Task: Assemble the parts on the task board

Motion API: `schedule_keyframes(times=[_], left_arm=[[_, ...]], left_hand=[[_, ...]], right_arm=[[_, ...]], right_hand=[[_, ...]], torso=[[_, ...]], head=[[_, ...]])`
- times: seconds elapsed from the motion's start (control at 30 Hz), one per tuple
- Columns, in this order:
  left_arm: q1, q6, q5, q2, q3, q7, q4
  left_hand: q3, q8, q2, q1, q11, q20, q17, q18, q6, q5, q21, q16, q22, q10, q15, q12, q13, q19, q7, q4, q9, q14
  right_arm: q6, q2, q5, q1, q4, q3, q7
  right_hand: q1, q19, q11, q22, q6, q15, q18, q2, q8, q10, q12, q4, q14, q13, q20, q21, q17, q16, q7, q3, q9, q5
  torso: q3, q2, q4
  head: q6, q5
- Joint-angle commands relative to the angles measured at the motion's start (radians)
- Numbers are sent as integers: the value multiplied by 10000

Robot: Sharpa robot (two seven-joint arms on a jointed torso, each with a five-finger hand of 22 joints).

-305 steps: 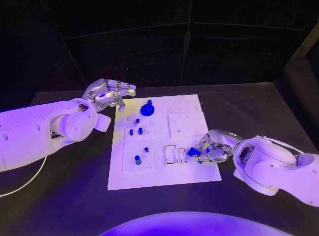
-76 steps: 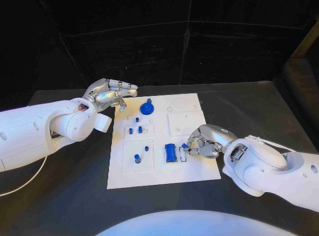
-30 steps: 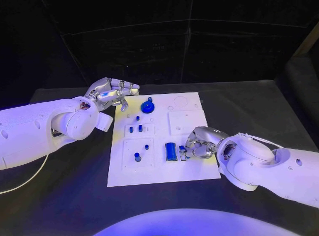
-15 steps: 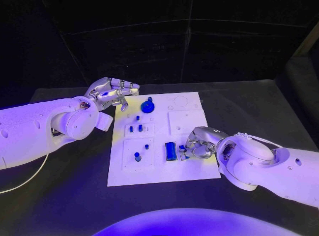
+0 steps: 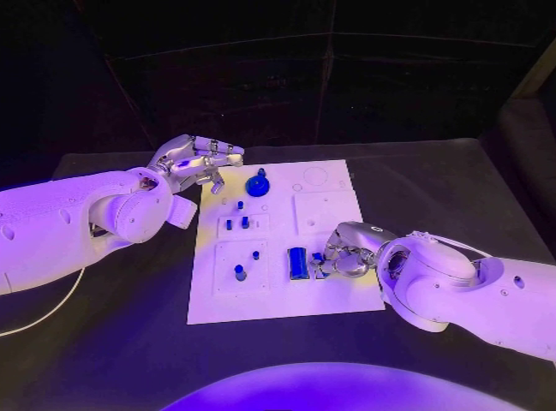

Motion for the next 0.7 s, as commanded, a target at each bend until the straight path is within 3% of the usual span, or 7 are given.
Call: schedule_keyframes(times=[0.03,0.13,0.33,0.7], left_arm=[[13,199,27,6,7,-52,24],[13,210,27,7,7,-63,23],[13,224,26,9,7,-78,16],[13,218,26,12,7,-82,13]], left_hand=[[-8,46,82,39,-5,-1,-18,205,-81,26,-73,-41,-14,-94,3,48,14,-88,12,-32,-15,-61],[-8,46,82,39,-5,-1,-18,205,-81,26,-73,-41,-14,-94,3,48,14,-88,12,-32,-15,-61],[-2,47,86,53,-4,-1,-24,208,-87,27,-88,-43,-25,-102,3,51,15,-93,13,-40,-17,-65],[3,48,90,64,-4,-1,-27,207,-90,28,-88,-42,-24,-108,3,55,16,-94,14,-46,-18,-67]], right_arm=[[25,9,-41,4,17,-1,-1],[15,8,-41,4,23,-1,1],[-20,-2,-87,4,68,-1,8],[-125,-144,-340,4,112,-1,9]], right_hand=[[-235,184,23,429,65,-37,-137,49,34,32,51,-2,787,543,-42,20,1299,58,15,-148,23,-111],[-512,184,25,437,66,-32,-138,120,55,34,49,-9,787,553,-37,23,1305,61,14,-312,46,-591],[-882,180,26,447,50,-32,-137,189,118,34,32,-18,787,573,-34,23,1306,60,10,-774,116,-2313],[-795,174,25,438,24,-32,-134,239,130,20,5,-71,786,565,-33,14,1307,60,9,-855,137,-2463]], torso=[[5,0,0],[0,-1,2],[8,1,-2],[5,-2,-4]], head=[[6,-3],[3,-6],[4,3],[31,-25]])
